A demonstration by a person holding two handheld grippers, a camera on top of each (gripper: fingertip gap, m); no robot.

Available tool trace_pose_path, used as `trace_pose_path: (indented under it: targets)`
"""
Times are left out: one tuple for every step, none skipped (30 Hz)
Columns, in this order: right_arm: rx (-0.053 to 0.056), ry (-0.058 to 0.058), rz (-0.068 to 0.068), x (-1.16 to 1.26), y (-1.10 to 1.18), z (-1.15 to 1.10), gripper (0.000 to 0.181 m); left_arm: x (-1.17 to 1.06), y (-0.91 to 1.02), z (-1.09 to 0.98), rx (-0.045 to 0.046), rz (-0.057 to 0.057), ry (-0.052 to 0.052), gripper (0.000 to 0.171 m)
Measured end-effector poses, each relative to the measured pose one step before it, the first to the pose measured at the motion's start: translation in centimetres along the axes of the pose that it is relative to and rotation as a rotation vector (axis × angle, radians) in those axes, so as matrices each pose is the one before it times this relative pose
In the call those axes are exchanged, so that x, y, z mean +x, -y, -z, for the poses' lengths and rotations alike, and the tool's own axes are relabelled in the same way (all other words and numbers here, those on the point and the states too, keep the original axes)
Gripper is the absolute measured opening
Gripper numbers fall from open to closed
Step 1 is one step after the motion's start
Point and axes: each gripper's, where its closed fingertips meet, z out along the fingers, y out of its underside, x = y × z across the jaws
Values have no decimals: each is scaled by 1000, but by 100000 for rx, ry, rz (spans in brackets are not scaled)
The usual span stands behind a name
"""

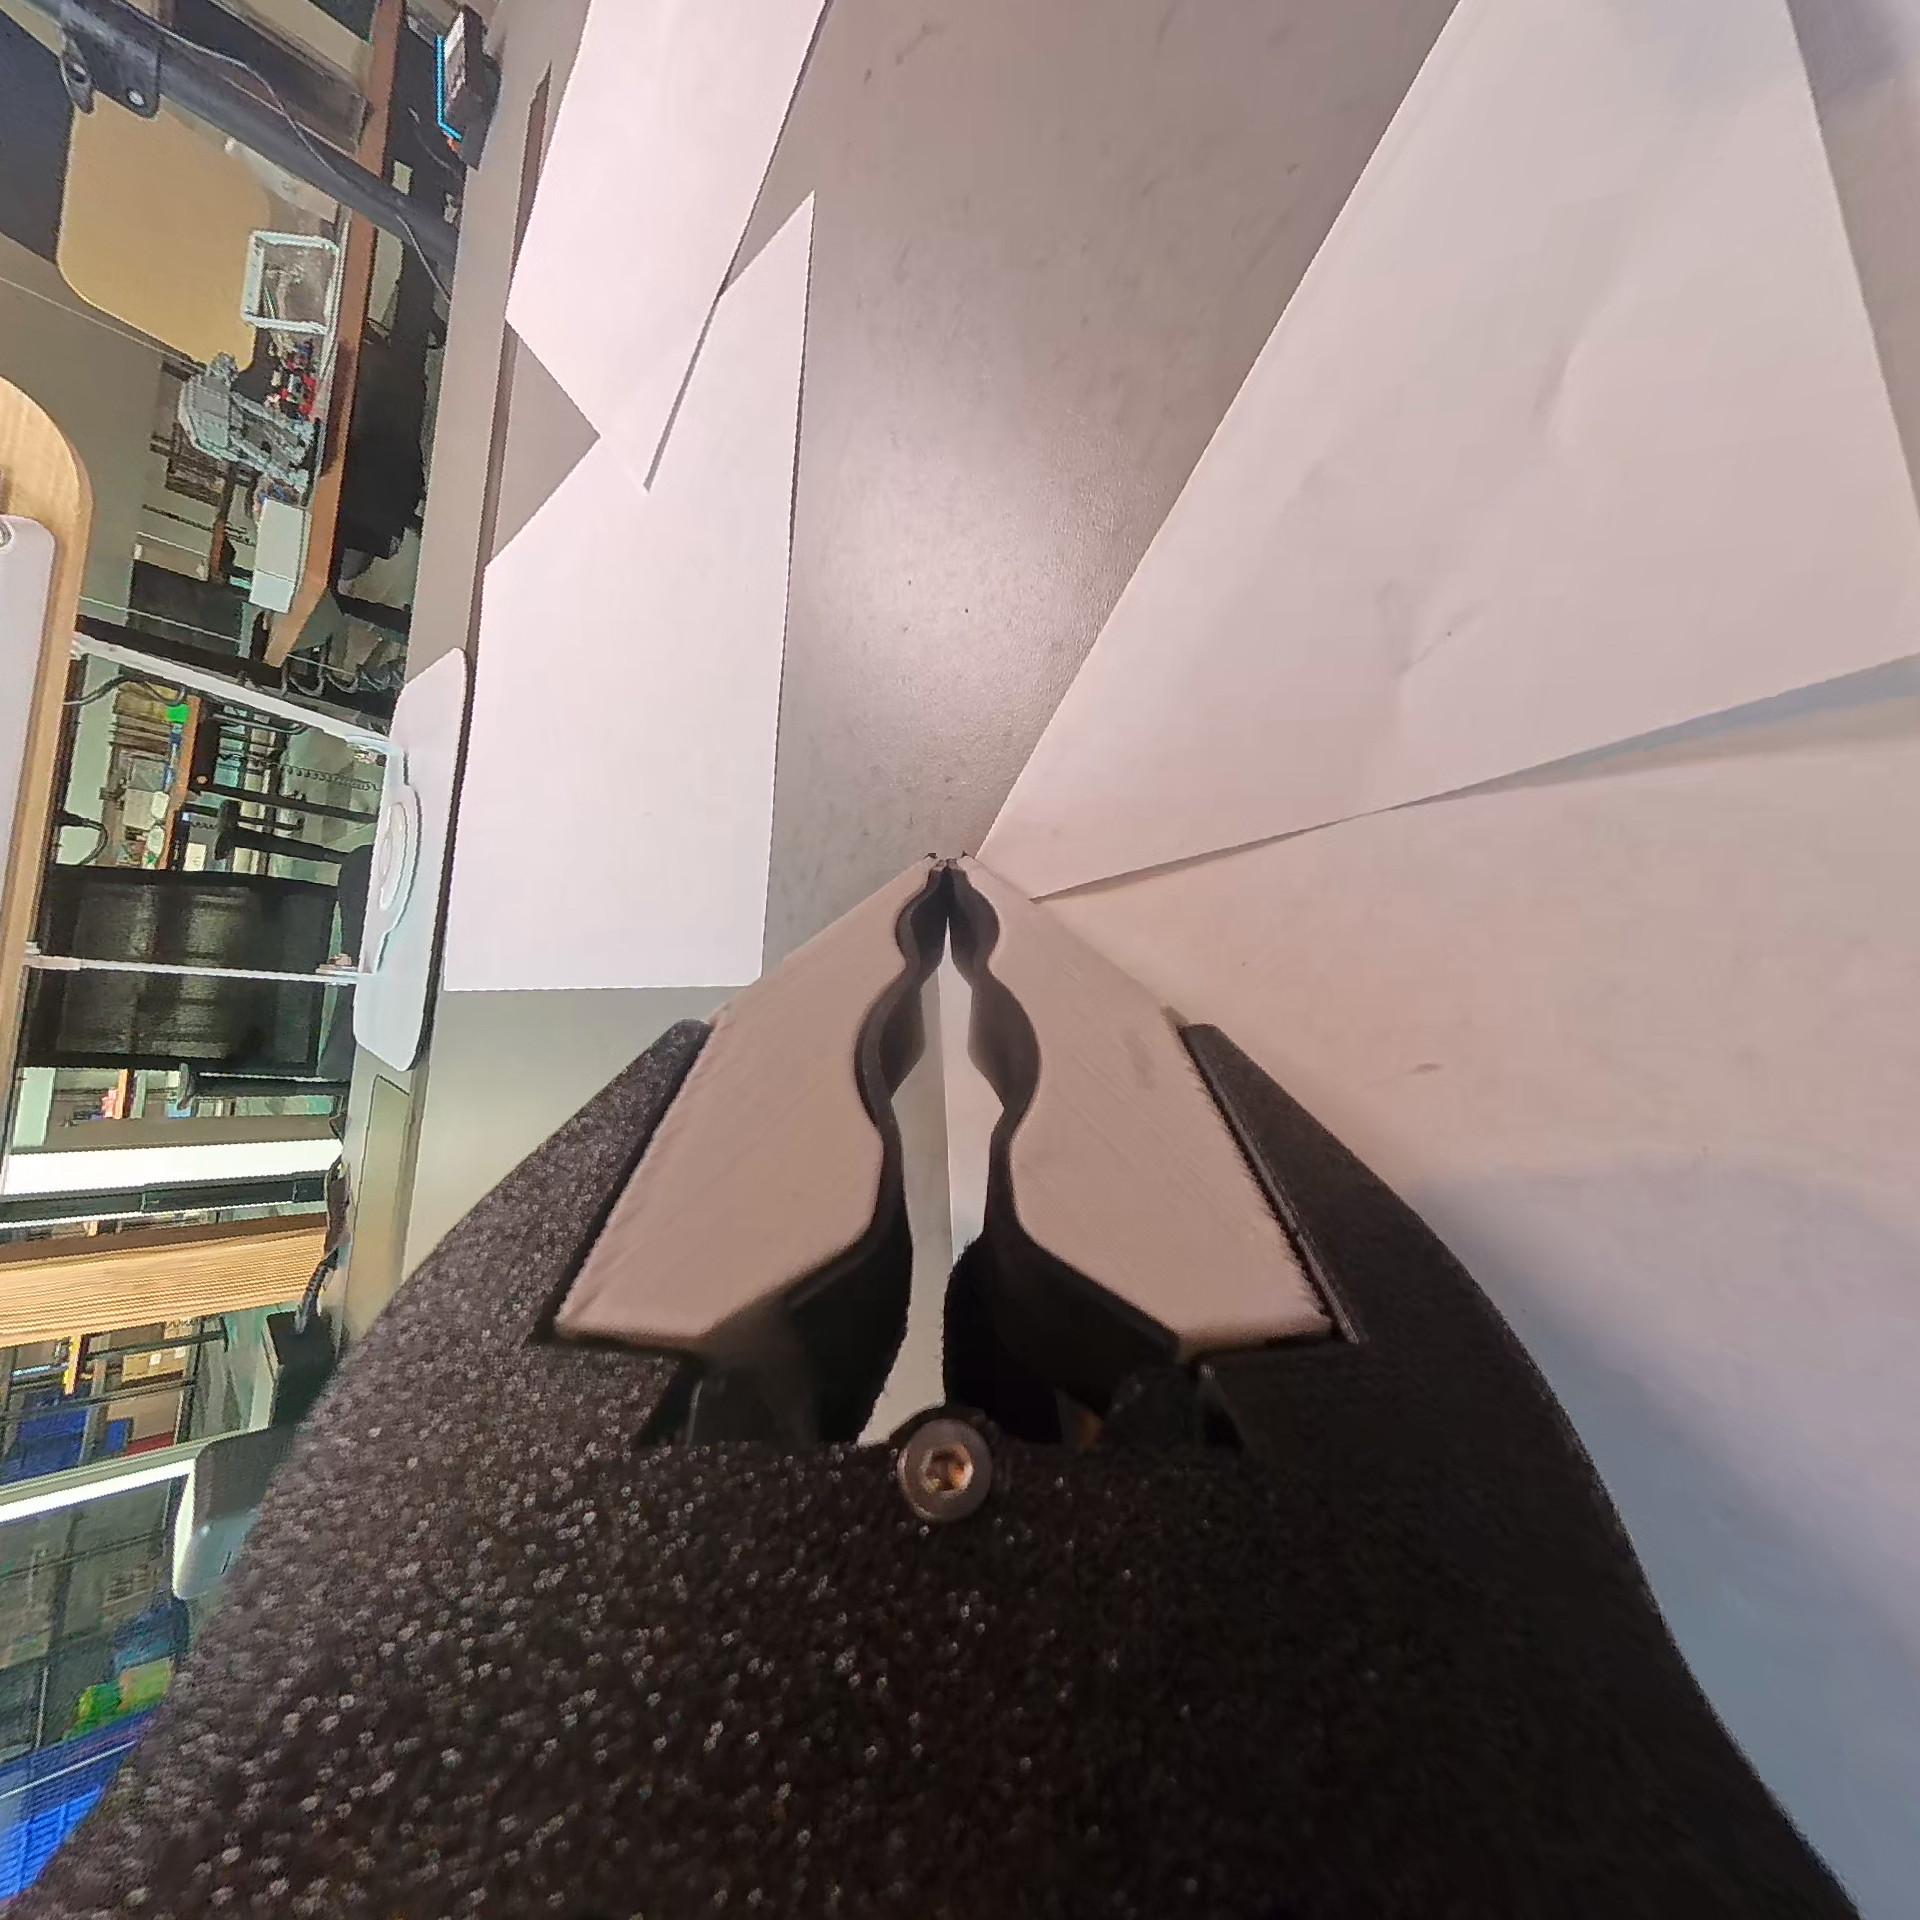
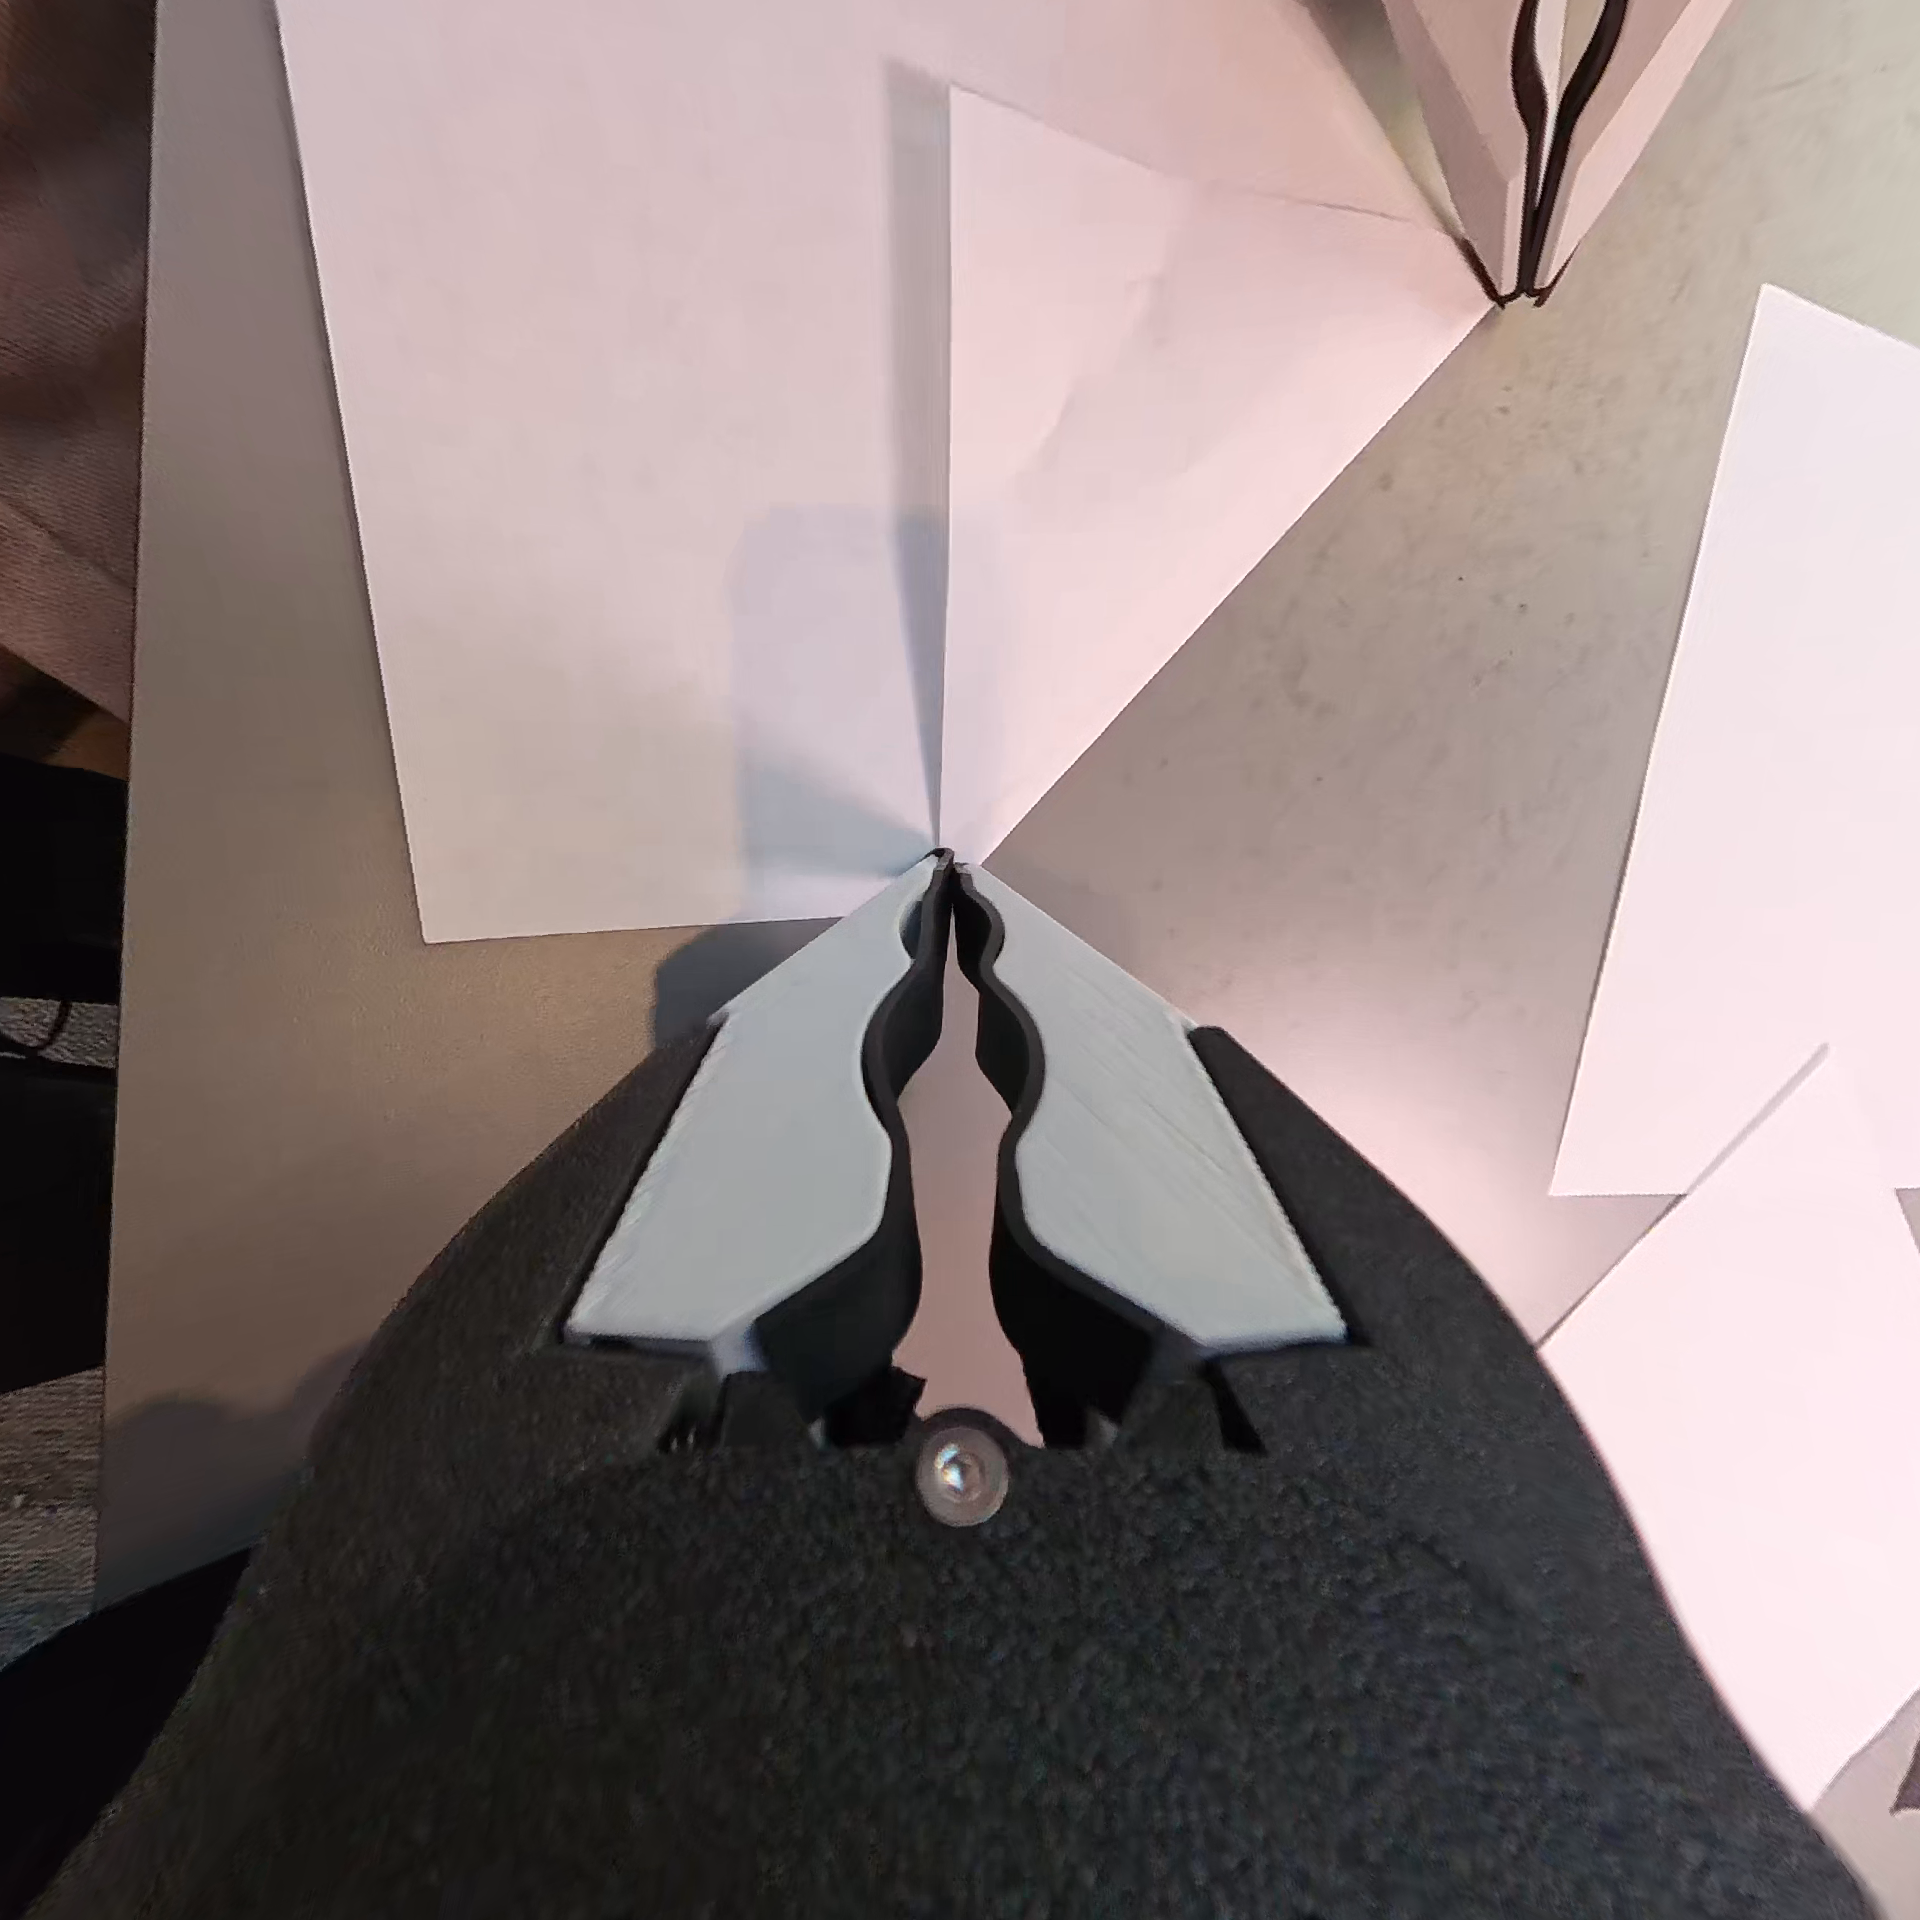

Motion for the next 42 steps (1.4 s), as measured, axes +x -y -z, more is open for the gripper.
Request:
trace_pose_path:
  targets:
    - [646, 1064, -1192, -54, 41, 206, 0, -15, -5, 1, -115, -419, 222, 0]
    - [1740, 858, -1617, 84, 222, 420, 0, -9, -6, 8, -58, -375, 213, 0]
    - [2440, 34, -1636, 284, 403, 547, 0, -10, -7, -2, -39, -258, 110, 0]
    - [2494, -1042, -1577, 482, 507, 552, 0, -14, 5, -3, 0, -81, -29, 0]
    - [1660, -1832, -942, 597, 439, 402, 0, -11, -1, 4, 45, 33, -106, 0]
    - [529, -1621, 85, 534, 278, 156, 0, -10, -6, -1, 44, -14, -89, 0]
    - [200, -1039, 527, 410, 209, -87, 0, -8, 6, 5, 6, -59, -25, 0]
    - [-483, -1315, 638, 414, 48, -349, 0, -19, -7, -4, -19, -194, 85, 0]
    - [-1700, -911, 1375, 307, -152, -569, 0, -4, -6, 5, -32, -240, 121, 0]
    - [-1145, -402, 2276, 124, -77, -685, 0, -15, -2, 9, -11, -116, 87, 0]
    - [-289, 29, 1492, 0, 62, -701, 0, -11, -6, -5, -9, -86, 90, 0]
    - [278, 858, 593, -104, 177, -620, 0, -11, 0, 3, -30, -135, 131, 0]
    - [570, 845, 146, -91, 208, -497, 0, -13, -4, 10, -28, -80, 93, 0]
    - [648, 77, -30, 58, 178, -361, 0, -8, -8, -6, 3, 16, -2, 0]
    - [-36, -4, 85, 77, 36, -291, 0, -5, 5, 11, 30, 53, -64, 0]
    - [-848, 237, 679, -10, -145, -247, 0, -15, -5, -2, 20, 93, -90, 0]
    - [214, 52, 797, -45, 6, -111, 0, -6, 5, 3, 31, 107, -78, 0]
    - [-487, 60, 664, -26, -66, 21, 0, -6, -6, 6, 12, 147, -81, 0]
    - [-784, 99, 504, -57, -122, 67, 0, -14, -5, -2, 16, 128, -79, 0]
    - [-463, -4, 118, -76, -141, 76, 0, -6, 4, 3, 23, 120, -68, 0]
    - [-250, 243, -235, -114, -174, 106, 0, -7, -11, 1, 11, 125, -36, 0]
    - [-285, 361, -294, -117, -189, 118, 0, -11, -1, 8, -41, 22, 42, 0]
    - [-321, 116, 129, -128, -160, 95, 0, -5, -6, -3, -71, -56, 86, 0]
    - [-460, -471, 901, -102, -94, 80, 0, -14, 3, -2, -16, 36, 27, 0]
    - [-623, -536, 932, -93, -60, 58, 0, -6, 7, 2, 44, 128, -63, 0]
    - [-661, -425, 876, -78, -41, 51, 0, -6, -7, 7, 4, 168, -76, 0]
    - [-711, -445, 1251, -58, -43, 47, 0, -5, 3, 1, -44, -32, 48, 0]
    - [-679, -252, 917, -58, -42, 40, 0, -10, -1, -5, -35, -108, 101, 0]
    - [-743, -144, 1234, -70, -41, 50, 0, 2, -10, 3, -6, 85, -1, 0]
    - [-643, -200, 998, -64, -39, 44, 0, -11, 4, -4, 14, 137, -69, 0]
    - [-500, -158, 1083, -74, -13, 48, 0, -3, 5, -3, 0, 58, -43, 0]
    - [-582, -172, 1316, -62, -29, 37, 0, 6, 2, 1, -8, -83, 40, 0]
    - [-585, -204, 1054, -39, -8, 27, 0, -9, -3, 1, -20, -56, 39, 0]
    - [-700, -207, 1606, -53, -3, 29, 0, 2, 0, -2, 23, 111, -83, 0]
    - [-786, -289, 1237, -36, 1, 31, 0, 7, 1, -3, 34, 131, -105, 0]
    - [-454, -99, 397, -41, 12, 9, 0, -5, 2, -1, 11, -52, 8, 0]
    - [-295, -51, 597, -27, -14, 11, 0, 8, 8, -2, 31, -70, 25, 0]
    - [-327, 227, 318, -48, -13, 30, 0, 4, -6, -7, 16, 82, -61, 0]
    - [-608, 328, 1398, -85, -17, 36, 0, 5, 11, 0, 71, 147, -133, 0]
    - [-967, 353, 1294, -100, -30, 54, 0, 15, -1, 2, 148, 157, -169, 0]
    - [-745, 729, 810, -156, -14, 64, 0, 4, 11, 4, 162, 185, -215, 0]
    - [-1003, 389, 1524, -153, -85, 88, 0, 13, 2, -5, 100, 168, -163, 0]
